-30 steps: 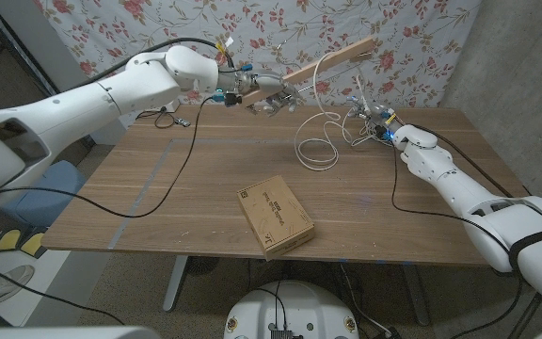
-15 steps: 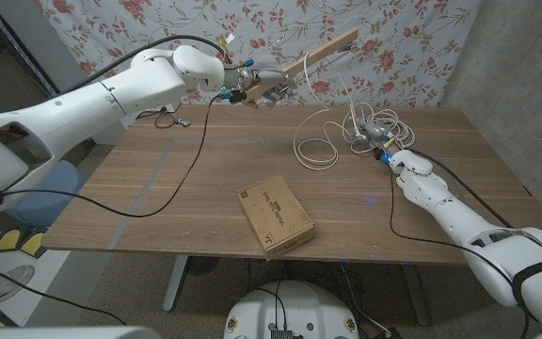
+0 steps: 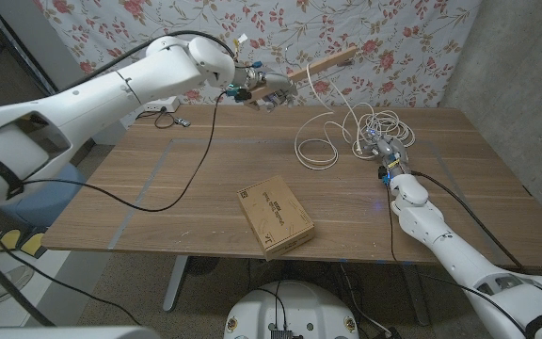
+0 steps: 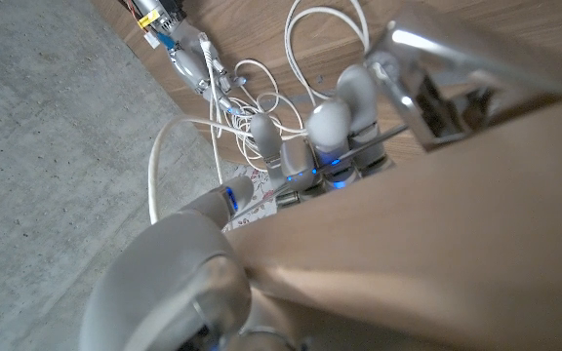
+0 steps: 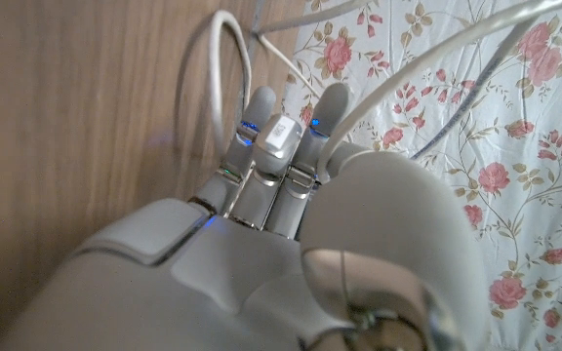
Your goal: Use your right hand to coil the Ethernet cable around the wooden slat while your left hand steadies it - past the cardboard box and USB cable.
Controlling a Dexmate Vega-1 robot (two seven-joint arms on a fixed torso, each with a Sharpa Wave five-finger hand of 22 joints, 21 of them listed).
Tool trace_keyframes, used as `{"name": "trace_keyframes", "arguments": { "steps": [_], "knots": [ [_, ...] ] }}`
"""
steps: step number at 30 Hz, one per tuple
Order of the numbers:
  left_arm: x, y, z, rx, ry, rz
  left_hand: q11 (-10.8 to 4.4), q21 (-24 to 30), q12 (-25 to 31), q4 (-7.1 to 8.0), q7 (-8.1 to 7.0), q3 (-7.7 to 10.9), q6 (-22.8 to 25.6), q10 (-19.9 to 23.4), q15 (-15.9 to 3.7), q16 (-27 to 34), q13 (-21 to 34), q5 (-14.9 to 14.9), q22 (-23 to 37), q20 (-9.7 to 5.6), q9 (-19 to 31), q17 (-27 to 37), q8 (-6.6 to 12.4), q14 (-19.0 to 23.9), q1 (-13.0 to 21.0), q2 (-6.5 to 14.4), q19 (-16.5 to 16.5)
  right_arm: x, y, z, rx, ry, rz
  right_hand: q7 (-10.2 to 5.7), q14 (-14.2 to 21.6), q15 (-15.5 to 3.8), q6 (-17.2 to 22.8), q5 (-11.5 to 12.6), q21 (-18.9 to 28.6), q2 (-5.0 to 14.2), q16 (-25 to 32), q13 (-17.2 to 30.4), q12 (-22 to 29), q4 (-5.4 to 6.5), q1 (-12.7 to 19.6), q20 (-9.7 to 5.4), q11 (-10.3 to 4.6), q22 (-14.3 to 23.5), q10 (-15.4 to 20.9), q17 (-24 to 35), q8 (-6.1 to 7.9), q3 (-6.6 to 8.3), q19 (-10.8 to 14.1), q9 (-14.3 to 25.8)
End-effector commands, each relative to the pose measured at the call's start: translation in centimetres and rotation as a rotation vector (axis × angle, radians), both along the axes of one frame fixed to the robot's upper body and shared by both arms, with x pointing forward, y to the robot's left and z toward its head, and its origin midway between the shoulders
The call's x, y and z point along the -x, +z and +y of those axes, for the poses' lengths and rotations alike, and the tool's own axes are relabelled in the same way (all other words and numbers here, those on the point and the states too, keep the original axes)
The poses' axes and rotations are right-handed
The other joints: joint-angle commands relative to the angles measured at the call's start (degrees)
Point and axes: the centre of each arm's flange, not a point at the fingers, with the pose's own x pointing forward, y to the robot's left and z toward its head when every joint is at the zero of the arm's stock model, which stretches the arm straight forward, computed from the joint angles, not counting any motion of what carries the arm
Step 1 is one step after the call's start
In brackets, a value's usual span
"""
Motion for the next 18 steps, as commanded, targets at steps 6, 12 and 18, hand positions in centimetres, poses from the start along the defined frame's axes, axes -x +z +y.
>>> {"name": "trace_keyframes", "arguments": {
  "steps": [6, 12, 18],
  "knots": [
    [-1.7, -0.1, -1.5, -0.137, 0.012, 0.100, -2.89, 0.2, 0.1, -0.06, 0.51, -0.20, 0.2, 2.7, -6.95, 0.5, 0.1, -0.7, 0.2, -0.42, -0.1, 0.0, 0.52, 6.7, 1.8, 2.4, 0.6, 9.2, -0.7, -4.2, -0.119, -0.669, -0.213, 3.00, -0.3, -1.41, 6.3, 0.6, -0.1, 0.19, 0.4, 0.1, -0.2, 0.06, 0.0, -8.43, 0.13, 0.1, 0.0, 0.1, 0.08, -0.26, 0.1, 0.1],
    [-2.2, -0.2, -1.5, -0.092, 0.057, 0.071, -2.91, 0.1, 0.2, -0.07, 0.55, -0.22, 0.3, 2.8, -6.87, 0.3, 0.1, -0.9, -0.1, -0.44, -0.3, -0.6, 0.51, 6.6, 1.8, 2.6, 0.7, 11.5, -0.1, -2.5, -0.100, -0.724, -0.311, 3.05, -0.2, -1.42, 6.6, 0.6, 0.0, 0.25, 0.4, 0.1, -0.1, -0.03, 0.1, -8.41, -0.01, 0.1, 0.2, 0.1, 0.06, -0.28, 0.4, -0.1],
    [-2.3, -0.3, -1.6, -0.020, 0.078, 0.035, -2.98, 0.1, 0.2, -0.07, 0.54, -0.26, 0.2, 2.9, -6.92, 0.7, 0.1, -1.2, 0.0, -0.44, -0.4, -0.4, 0.61, 6.9, 1.9, 2.6, 0.7, 13.7, -0.1, -0.5, -0.113, -0.790, -0.373, 3.34, 0.3, -1.43, 7.0, 0.6, 0.3, 0.33, 0.5, 0.0, 0.2, -0.19, 0.3, -8.32, -0.20, 0.2, 0.7, 0.1, 0.20, -0.31, 1.0, -0.1]
  ]
}}
